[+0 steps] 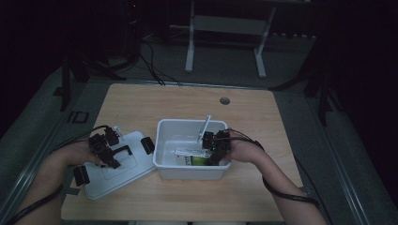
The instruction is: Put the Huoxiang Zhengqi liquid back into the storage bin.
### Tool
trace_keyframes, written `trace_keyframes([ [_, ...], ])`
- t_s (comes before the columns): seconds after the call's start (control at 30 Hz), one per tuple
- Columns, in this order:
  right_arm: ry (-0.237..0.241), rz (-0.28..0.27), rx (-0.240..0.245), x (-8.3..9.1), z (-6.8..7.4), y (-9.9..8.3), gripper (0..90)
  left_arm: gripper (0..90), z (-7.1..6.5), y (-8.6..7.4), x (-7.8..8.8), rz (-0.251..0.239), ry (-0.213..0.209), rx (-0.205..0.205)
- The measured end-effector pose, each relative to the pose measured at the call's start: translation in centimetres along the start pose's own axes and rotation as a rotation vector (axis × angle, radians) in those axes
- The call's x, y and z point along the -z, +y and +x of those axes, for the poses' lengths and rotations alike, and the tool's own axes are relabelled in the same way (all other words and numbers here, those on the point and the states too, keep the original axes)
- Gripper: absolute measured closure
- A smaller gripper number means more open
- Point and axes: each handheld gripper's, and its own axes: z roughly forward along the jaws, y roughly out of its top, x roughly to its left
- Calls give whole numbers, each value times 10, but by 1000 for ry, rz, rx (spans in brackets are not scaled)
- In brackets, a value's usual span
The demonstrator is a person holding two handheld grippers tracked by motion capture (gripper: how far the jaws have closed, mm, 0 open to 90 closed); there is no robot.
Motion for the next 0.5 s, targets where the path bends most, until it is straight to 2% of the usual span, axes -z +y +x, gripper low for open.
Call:
trace_keyframes([
  [0.23, 6, 38, 9, -12, 0, 2, 632, 416, -1, 1, -1, 2, -1, -7],
  [0.4, 12, 34, 2, -13, -2, 2, 628, 416, -2, 1, -2, 14, 2, -14],
  [0.5, -2, 33, 0, -14, -1, 1, 622, 416, -2, 1, -2, 17, 3, -13],
])
